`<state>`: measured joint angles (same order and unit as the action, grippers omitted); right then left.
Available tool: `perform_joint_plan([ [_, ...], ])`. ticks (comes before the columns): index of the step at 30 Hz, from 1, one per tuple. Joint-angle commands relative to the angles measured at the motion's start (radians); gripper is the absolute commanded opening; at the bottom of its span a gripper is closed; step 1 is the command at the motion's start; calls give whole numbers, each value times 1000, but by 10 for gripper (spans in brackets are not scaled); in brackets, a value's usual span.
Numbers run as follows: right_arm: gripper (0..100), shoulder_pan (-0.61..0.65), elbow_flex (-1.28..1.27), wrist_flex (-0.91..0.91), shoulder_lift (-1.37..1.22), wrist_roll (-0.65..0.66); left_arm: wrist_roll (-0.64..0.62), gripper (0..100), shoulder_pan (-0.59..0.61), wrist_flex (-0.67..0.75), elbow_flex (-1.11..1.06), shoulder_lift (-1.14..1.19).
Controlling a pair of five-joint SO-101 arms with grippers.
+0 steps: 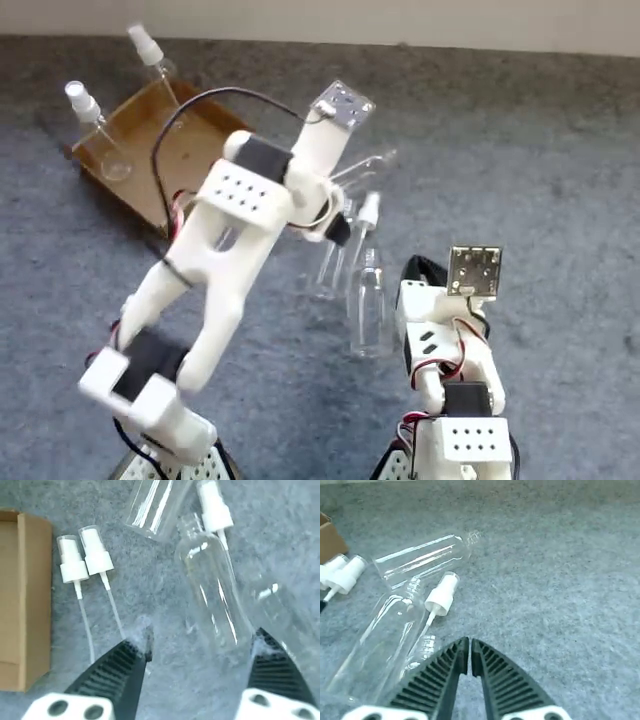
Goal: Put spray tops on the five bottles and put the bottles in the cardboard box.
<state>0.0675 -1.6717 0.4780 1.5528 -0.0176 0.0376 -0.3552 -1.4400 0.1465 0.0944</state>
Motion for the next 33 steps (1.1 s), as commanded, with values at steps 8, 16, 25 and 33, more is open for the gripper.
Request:
perform_joint_plan([
  [8, 5, -5, -31, -30, 12, -5, -94, 271, -5, -9, 432, 470],
  [16, 5, -5, -30, -30, 12, -5, -94, 267, -5, -12, 565, 708],
  [25, 5, -5, -28, -30, 12, -3, -94, 266, -4, -161, 667, 762],
  [33, 5, -5, -30, -30, 12, -3, -94, 266, -7, -207, 716, 765],
])
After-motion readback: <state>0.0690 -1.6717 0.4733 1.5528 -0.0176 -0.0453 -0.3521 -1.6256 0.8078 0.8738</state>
